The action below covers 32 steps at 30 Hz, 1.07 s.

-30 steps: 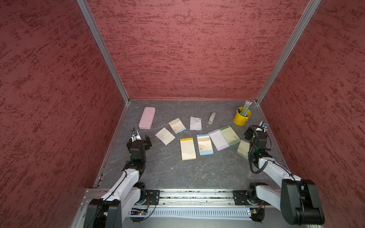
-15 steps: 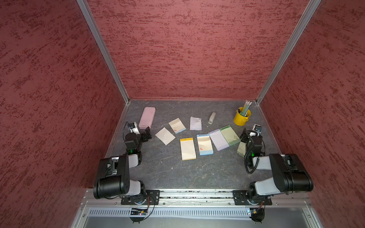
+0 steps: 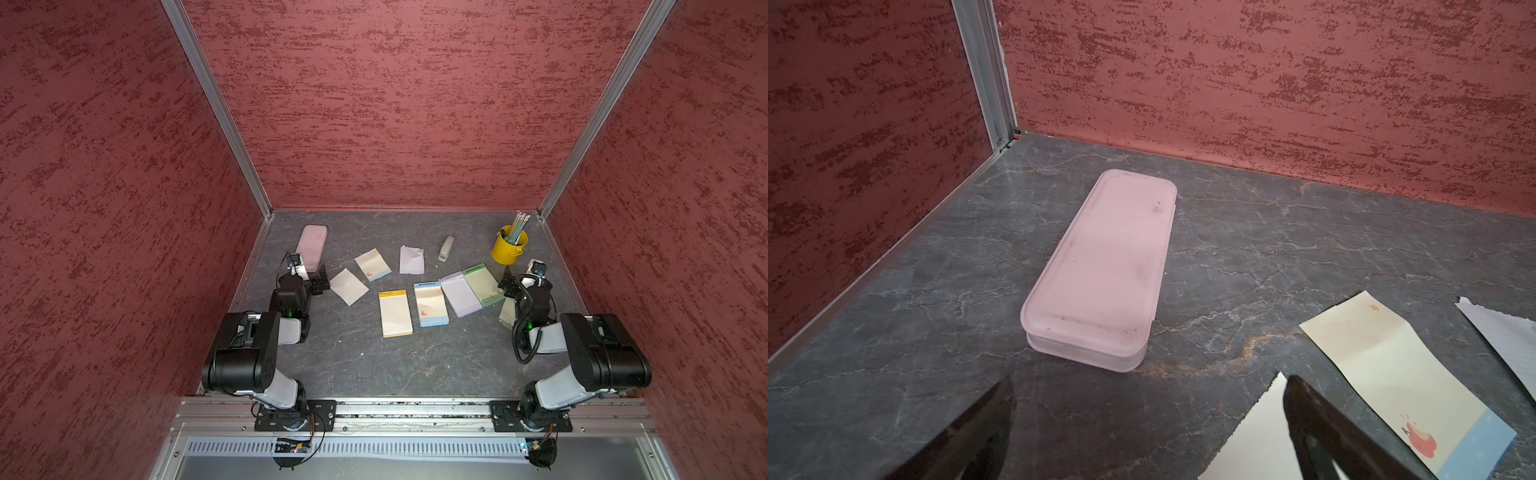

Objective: Tear off pages from different memo pads
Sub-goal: Reset both arms

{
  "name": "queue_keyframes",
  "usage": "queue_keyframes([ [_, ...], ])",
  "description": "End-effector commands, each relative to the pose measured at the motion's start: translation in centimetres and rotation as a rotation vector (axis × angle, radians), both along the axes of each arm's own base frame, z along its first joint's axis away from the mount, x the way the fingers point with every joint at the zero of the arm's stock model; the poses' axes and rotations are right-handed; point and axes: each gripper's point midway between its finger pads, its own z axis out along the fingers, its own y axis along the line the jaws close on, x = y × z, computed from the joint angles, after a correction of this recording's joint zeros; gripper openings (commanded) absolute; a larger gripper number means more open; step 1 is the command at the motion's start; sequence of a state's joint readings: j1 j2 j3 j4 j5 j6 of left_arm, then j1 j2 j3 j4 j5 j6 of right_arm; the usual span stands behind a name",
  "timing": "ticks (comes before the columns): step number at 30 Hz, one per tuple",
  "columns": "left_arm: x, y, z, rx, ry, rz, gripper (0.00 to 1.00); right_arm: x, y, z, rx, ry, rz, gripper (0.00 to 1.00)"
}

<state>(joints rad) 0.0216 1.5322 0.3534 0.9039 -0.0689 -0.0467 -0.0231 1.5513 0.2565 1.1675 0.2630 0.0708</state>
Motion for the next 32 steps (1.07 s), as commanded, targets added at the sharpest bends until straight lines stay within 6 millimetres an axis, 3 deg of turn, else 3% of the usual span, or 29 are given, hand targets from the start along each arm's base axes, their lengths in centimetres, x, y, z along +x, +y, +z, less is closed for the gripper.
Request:
queue_keyframes([
  [1,0.32,0.26,0.87,0.033,-0.026,0.023,0.99,-0.21,-0.15,1.14,0.002,-0.053,-0.006,0.99],
  [32,0.39,-0.12,0.95,0.049,-0.031,0.013,0.99,-0.23,-0.15,1.12,0.001,-0.053,-0.006,0.99],
])
